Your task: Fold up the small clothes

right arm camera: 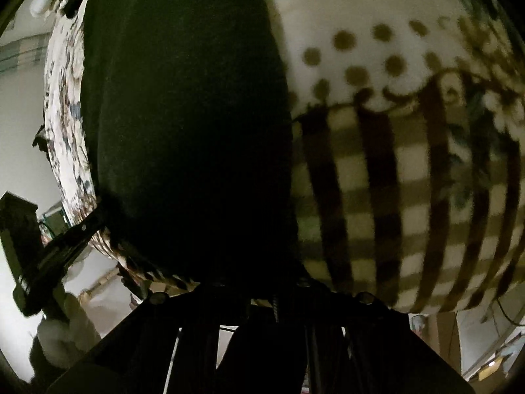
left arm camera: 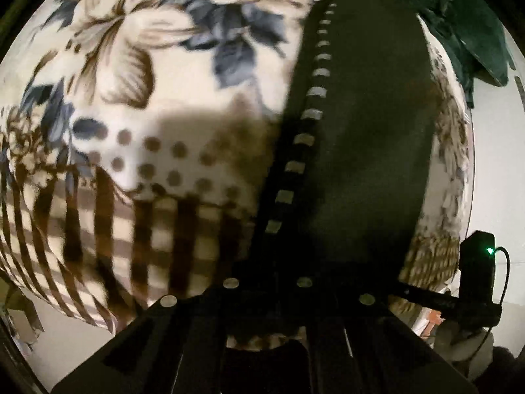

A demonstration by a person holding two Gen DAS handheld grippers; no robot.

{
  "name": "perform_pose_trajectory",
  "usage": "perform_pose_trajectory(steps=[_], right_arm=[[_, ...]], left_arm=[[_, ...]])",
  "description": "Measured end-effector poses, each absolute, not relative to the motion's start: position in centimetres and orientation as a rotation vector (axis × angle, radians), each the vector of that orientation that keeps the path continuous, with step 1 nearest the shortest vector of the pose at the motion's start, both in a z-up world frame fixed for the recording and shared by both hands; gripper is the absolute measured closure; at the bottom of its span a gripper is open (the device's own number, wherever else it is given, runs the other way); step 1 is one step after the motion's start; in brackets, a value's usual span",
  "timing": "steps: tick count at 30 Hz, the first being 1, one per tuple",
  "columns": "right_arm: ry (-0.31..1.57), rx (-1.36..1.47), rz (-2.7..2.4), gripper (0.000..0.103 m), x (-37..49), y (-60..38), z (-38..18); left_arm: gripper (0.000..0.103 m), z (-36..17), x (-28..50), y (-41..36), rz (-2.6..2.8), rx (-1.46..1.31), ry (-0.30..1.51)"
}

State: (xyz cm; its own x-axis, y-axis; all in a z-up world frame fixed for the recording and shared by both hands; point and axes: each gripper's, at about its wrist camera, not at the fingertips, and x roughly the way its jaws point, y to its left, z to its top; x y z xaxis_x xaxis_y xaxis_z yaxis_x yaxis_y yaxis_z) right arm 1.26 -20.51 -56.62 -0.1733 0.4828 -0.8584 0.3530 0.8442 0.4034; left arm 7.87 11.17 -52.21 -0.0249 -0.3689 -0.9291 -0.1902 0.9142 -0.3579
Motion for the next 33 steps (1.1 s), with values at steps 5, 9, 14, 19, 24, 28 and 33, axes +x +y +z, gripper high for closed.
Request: perform_pose_trajectory(steps=[5,9,14,19,24,28,33], right_arm=[[1.826,0.663,0.137,0.086,1.4,-23.0,-57.7],[1.834,0.721,0.149,0.066,0.9,-24.4,-58.1],[1.807,0.736,0.188,0.061,0.4,-24.6,-58.2],[1.785,0.783,0.196,0.06,0.2,-25.1,-59.3],[1.752,0.871,0.234,0.058,0.0,-25.2,-59.9],[1.728,0.968,0.287,0.056,-0.2,-24.8,-60.4],[1.704,1.009,0.308,0.057,-0.5,-23.8,-60.7]], left_arm=[[0.098,-52.6,8.3,10.2,-0.233,-0.501,1.61],[0.089,-52.7,7.9,10.0,-0.229,-0.556,1.615],[0.03,-53.1,6.9,12.1,-0.248,-0.657,1.593],[0.03,-54.7,7.2,12.7,-0.256,-0.667,1.618],[0.015,-56.6,8.0,9.8,-0.296,-0.565,1.658],[0.013,-56.1,7.9,8.5,-0.303,-0.506,1.65],[0.05,-54.8,6.7,7.1,-0.325,-0.488,1.608]])
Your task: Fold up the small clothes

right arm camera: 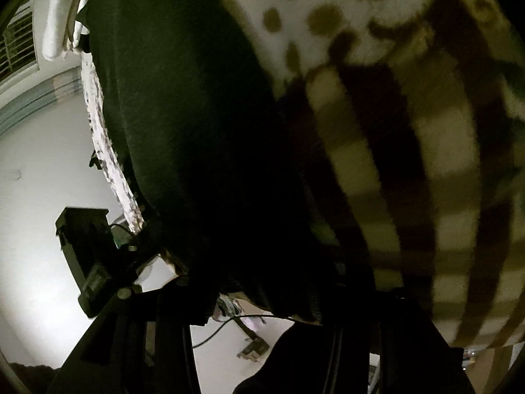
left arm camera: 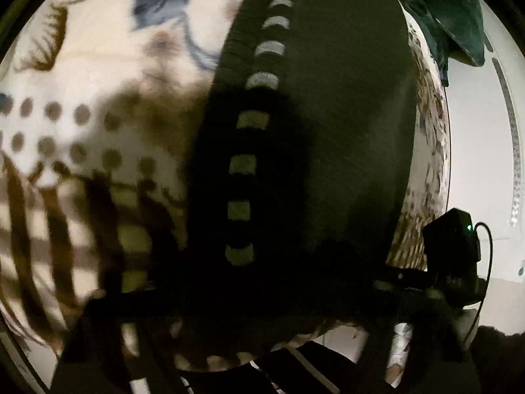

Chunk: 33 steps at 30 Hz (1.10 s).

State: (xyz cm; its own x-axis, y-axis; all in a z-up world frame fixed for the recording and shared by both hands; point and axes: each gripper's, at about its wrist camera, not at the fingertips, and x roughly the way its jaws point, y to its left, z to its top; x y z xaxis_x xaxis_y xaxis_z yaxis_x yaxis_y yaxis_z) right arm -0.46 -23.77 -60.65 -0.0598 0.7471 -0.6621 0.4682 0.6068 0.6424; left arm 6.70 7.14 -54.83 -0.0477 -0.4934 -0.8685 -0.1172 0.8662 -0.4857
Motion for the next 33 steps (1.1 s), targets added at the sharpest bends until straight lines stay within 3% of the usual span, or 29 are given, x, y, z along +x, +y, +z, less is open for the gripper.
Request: perform_pose_trajectory(steps=[1,3,5,20,26,33], right_arm=[[1.701,1.005,0.304,0.069,-0.5,-23.7,-60.6],[1.706,1.006,0.293,0.089,-0.6,-23.1,-60.3],[1.692,1.02,0.281,0.089,-0.7,-23.1,-59.6],[1.481,1.045,0.379,0.091,5.4,-23.5,-48.7],[1.32,1.076,0.358,0.091,14.3,-25.2,-43.8],[1.161,0.999,0.302,0.091,29.1,-27.4,-39.9]], left_arm=[[0.068,-54.6,6.6,7.0,-0.321,-0.486,1.607],[0.08,-54.0,6.4,7.3,-0.299,-0.503,1.599],[0.093,-53.5,6.4,7.9,-0.287,-0.548,1.6],[0.093,-47.8,10.0,10.5,-0.293,-0.949,1.486],[0.093,-46.1,18.8,9.4,-0.348,-1.093,1.344],[0.093,-46.0,33.7,9.2,-0.366,-1.026,1.226]])
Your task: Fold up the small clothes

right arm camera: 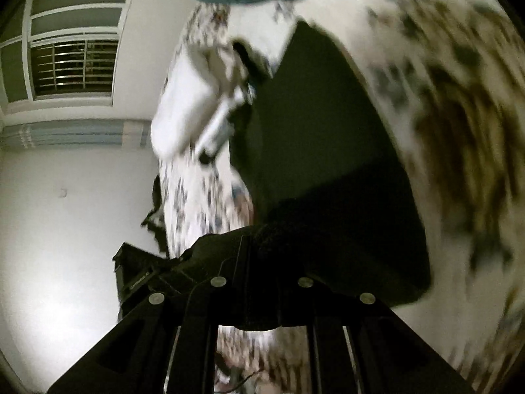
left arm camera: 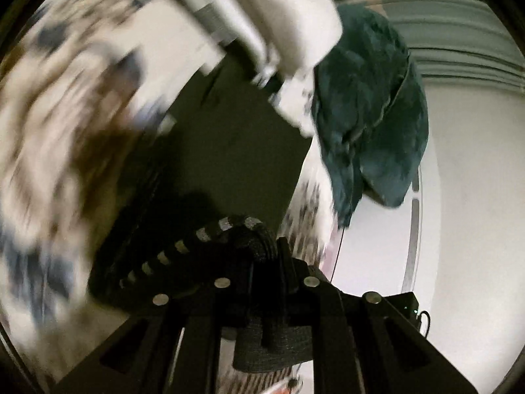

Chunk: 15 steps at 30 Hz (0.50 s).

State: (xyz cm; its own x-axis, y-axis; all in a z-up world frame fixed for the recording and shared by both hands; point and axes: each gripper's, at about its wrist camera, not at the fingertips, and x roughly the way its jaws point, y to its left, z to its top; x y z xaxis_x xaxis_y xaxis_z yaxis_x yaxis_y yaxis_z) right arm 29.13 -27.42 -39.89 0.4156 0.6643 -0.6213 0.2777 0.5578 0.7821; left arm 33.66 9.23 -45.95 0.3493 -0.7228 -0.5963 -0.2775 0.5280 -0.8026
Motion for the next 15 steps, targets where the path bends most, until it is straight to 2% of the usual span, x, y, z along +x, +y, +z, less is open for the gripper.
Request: perform_pose_trajectory(steps=[6,8,9,10,11,12,13,15], right_arm=[[1.108,0.934,0.196,0.091,42.1,-30.6,-40.1],[1.121,0.965,0.146,0.091,46.4,-31.5,-41.5],[1.131,0.984,0.142,0.087,47.2,-31.8,-42.4],[1.149,1.0,0.134,0.082,48.1,-32.0,-43.1],[1.176,1.008,0.132,0.075,49.0,-32.3,-43.7],[1.176,1.005,0.134,0.054,49.1,-32.4,-43.8],[1.152,0.989,0.133,0.039,48.7,-32.6,-43.6],[1.141,0.937,0.142,0.034,47.5,-32.9,-43.0]], left_arm=[[0.092,-48.4,45.2,7.7,-0.342,-0.954,1.214],[0.088,-49.9,47.9,7.3,-0.34,-0.935,1.258],[0.085,-50.7,49.0,7.3,-0.337,-0.941,1.283],[0.078,-51.1,49.6,7.5,-0.339,-0.949,1.294],[0.061,-51.1,49.7,7.9,-0.348,-0.957,1.282],[0.048,-50.6,49.5,8.3,-0.362,-0.947,1.25],[0.023,-50.0,49.0,8.7,-0.367,-0.934,1.23],[0.021,-48.9,47.5,9.7,-0.375,-0.916,1.185]])
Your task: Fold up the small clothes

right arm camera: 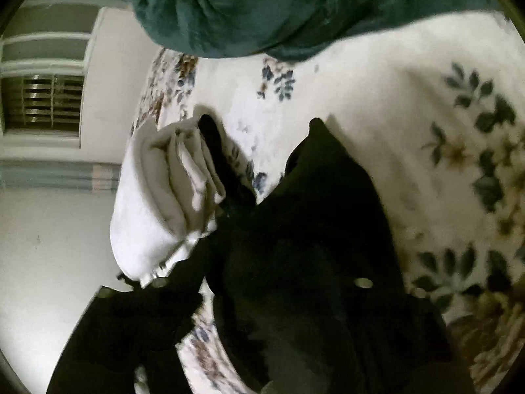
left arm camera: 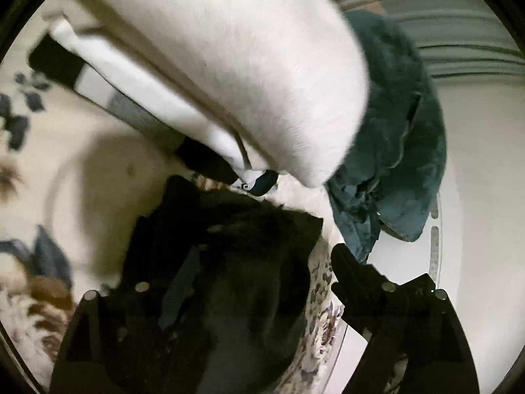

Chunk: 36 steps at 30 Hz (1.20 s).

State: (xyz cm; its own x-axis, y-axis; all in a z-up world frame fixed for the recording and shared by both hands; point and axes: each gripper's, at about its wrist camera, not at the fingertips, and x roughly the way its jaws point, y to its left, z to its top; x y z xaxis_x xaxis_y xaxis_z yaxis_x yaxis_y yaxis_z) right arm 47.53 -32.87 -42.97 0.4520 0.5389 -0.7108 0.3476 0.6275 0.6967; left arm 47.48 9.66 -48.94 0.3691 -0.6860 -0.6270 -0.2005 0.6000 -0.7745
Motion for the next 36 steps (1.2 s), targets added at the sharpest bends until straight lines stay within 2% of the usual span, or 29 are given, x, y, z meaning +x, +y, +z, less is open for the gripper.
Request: perform_pose_trajectory(steps=[3,6,10,15,21,22,23,24,31,32,33,34,35,36], right_arm=[[1.18,0.827,0.132,0.032,44.4,-33.5,-42.3],[1.224,0.698,0.108,0.021,42.0,-33.9,-42.3],[1.279,0.572,0.122,0.008,40.4,-34.5,-42.9],[1.363,0.497,0.192,0.007,41.5,-35.1,-45.3],[1.433,0.551,0.304,0.007,47.3,-35.3,-49.8],[1.452,0.556,0.331,0.007,48.3,-35.0,-50.8],[1.467,0.556,0.349,0.007,49.1,-34.7,-51.5],[1.485,0.554,0.369,0.007,49.9,-34.4,-52.3],[1.502,0.649,0.504,0.005,52.1,-33.2,-54.7],[1.502,0.674,0.502,0.005,52.0,-33.5,-54.9],[1.501,0.683,0.499,0.007,52.0,-33.6,-55.0],[1.496,0.681,0.504,0.012,51.8,-33.7,-55.0],[1.494,0.669,0.504,0.018,51.6,-33.7,-55.0],[1.5,0.64,0.491,0.04,51.3,-33.7,-55.1]], left_arm=[[0.021,-48.0,44.6,10.7,-0.363,-0.906,1.168],[0.021,-47.9,40.2,11.7,-0.314,-0.891,1.157],[0.02,-50.4,33.8,11.4,-0.253,-0.937,1.221],[0.021,-55.6,28.1,8.0,-0.187,-1.093,1.304],[0.02,-58.9,29.0,3.3,-0.126,-1.152,1.236],[0.017,-59.2,29.4,3.1,-0.101,-1.158,1.21],[0.008,-59.2,29.7,3.1,-0.088,-1.169,1.185],[0.006,-59.1,30.1,3.0,-0.066,-1.187,1.154],[0.006,-58.5,30.5,2.2,0.045,-1.2,1.063],[0.009,-58.4,30.6,2.4,0.061,-1.213,1.037],[0.016,-58.1,30.7,2.8,0.085,-1.216,1.009],[0.036,-58.0,31.2,3.0,0.111,-1.214,0.998],[0.047,-58.0,31.6,3.6,0.126,-1.227,0.988],[0.05,-58.2,31.8,4.0,0.128,-1.243,0.982]])
